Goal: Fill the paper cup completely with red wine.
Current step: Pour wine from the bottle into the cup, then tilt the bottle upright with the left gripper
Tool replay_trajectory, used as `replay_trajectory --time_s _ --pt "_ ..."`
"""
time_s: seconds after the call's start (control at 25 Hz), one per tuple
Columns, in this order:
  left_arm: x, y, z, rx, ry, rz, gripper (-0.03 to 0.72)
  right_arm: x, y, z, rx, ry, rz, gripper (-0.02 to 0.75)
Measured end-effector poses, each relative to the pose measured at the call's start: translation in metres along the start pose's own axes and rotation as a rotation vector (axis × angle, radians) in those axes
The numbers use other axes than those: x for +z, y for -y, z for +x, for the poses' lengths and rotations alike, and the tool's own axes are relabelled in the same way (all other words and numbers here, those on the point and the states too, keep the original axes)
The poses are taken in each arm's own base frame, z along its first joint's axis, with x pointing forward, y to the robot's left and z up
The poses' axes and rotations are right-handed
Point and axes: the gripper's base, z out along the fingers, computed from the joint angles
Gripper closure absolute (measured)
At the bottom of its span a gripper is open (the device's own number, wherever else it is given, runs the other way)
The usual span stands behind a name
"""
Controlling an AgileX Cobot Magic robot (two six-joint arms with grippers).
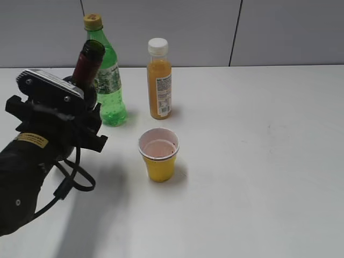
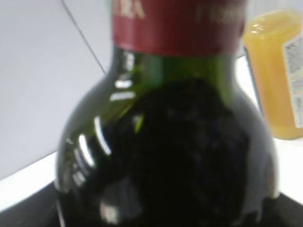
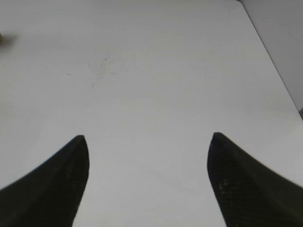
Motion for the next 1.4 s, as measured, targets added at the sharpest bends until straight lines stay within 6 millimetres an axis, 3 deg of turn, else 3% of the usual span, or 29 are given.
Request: replay_trajectory --time_s 0.88,1.4 --pt "0.001 0.016 0.008 0.492 -0.018 0.038 0.137 0.000 0.000 0.000 0.000 0.000 0.000 0.149" --pt "0.006 0.017 0.004 0.695 -0.029 0.016 0.138 0.000 0.000 0.000 0.000 0.000 0.000 0.149"
